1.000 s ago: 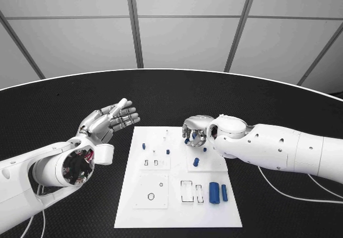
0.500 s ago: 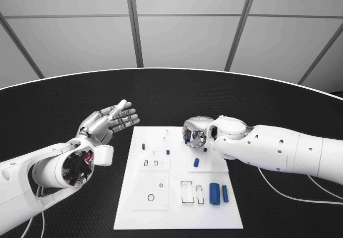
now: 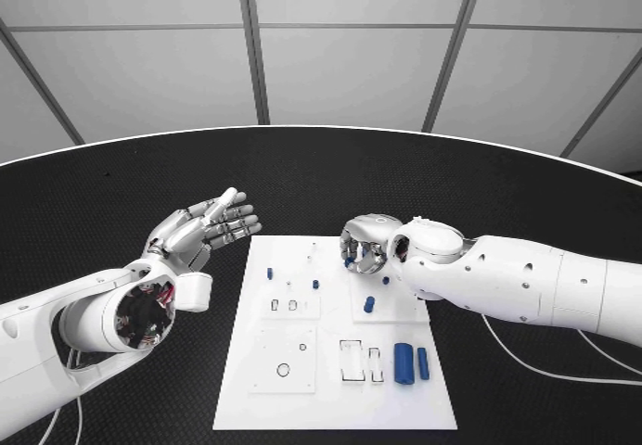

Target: Assemble the parts on the task board

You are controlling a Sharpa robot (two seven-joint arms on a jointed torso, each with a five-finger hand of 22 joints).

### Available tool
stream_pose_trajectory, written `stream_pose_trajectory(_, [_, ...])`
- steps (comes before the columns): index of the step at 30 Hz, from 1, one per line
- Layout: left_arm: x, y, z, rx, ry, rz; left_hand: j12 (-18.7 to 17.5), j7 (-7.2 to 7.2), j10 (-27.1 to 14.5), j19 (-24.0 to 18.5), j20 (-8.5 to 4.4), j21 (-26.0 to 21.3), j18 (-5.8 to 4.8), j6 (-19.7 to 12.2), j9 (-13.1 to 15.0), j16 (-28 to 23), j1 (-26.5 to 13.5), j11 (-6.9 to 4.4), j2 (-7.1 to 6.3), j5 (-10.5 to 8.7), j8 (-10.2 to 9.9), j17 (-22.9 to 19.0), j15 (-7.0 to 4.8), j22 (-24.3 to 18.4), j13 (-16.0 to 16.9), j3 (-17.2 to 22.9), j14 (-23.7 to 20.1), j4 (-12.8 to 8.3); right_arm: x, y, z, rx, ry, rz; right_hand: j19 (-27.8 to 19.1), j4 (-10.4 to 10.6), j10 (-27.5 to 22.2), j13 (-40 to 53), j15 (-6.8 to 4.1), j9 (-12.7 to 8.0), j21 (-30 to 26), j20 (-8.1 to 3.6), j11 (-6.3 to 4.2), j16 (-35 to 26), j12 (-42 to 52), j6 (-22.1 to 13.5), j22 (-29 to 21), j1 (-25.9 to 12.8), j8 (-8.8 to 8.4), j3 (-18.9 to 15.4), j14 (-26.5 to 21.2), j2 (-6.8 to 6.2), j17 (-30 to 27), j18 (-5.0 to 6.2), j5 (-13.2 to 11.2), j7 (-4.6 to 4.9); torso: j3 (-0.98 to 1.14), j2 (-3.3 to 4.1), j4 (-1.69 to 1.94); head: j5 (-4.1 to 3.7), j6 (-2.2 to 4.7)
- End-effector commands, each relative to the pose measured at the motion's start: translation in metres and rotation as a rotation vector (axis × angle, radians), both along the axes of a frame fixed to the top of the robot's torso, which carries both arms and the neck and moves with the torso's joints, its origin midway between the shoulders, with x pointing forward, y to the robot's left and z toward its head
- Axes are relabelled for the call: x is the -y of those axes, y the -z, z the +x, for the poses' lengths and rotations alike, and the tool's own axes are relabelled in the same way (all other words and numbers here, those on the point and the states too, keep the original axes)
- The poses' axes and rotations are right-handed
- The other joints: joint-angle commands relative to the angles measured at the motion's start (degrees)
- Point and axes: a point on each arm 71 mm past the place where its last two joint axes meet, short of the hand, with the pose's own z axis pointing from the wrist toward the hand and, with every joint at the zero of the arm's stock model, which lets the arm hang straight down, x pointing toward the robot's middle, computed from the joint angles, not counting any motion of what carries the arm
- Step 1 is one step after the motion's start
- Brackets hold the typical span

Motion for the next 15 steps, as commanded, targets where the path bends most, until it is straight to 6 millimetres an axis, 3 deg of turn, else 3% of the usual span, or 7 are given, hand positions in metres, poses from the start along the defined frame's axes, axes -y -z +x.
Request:
stream_pose_trajectory(1, [-0.001, 0.0, 0.001, 0.0, -0.003, 0.001, -0.3, 4.88, 0.1, 0.4, -0.1, 0.4, 1.07, -0.4, -0.1, -0.3, 0.6, 0.33, 0.04, 0.05, -0.2, -0.1, 0.08, -0.1, -0.1, 0.0, -0.4, 0.2, -0.002, -0.003, -0.003, 0.019, -0.007, 0.02, 0.9, -0.5, 1.4, 0.8, -0.4, 0.6, 0.6, -0.23, -0.93, -0.3, 0.2, 0.4, 0.8, 0.7, 0.34, 0.1, 2.7, 0.98, -0.1, -0.47, 0.2, -0.04, 0.13, 0.15, -0.03, 0.06, 0.25])
stream_pose_trajectory(9, [-0.001, 0.001, 0.003, -0.001, -0.007, 0.004, -0.5, 4.89, -0.1, 0.4, -0.09, 0.4, 1.1, -0.6, -0.1, -0.3, 0.7, 0.36, 0.08, 0.05, -0.4, -0.1, 0.11, -0.1, -0.1, 0.1, -0.5, 0.2, -0.008, -0.014, -0.003, 0.07, -0.008, 0.058, 0.9, -1.2, 1.2, 1.5, -0.37, 1.6, 1.1, -0.26, -0.86, -0.2, 0.3, 0.0, 1.6, 0.8, 0.56, 0.6, 2.7, 0.84, -0.3, -0.58, 0.5, 0.08, 0.09, 0.07, -0.13, 0.08, 0.58])
stream_pose_trajectory(15, [0.0, 0.001, 0.003, -0.002, -0.003, 0.004, -0.6, 4.9, -0.1, 0.4, -0.09, 0.4, 1.11, -0.7, -0.2, -0.4, 0.8, 0.38, 0.08, 0.05, -0.4, -0.1, 0.13, -0.2, -0.1, 0.1, -0.5, 0.1, -0.015, -0.023, 0.007, 0.124, 0.0, 0.083, 0.9, -1.3, 0.9, 1.7, -0.29, 2.0, 1.2, -0.21, -0.74, -0.2, 0.1, -0.2, 1.7, 0.6, 0.52, 0.8, 2.7, 0.78, -0.4, -0.6, 0.7, 0.19, -0.15, 0.3, 0.2, 0.04, 1.12])
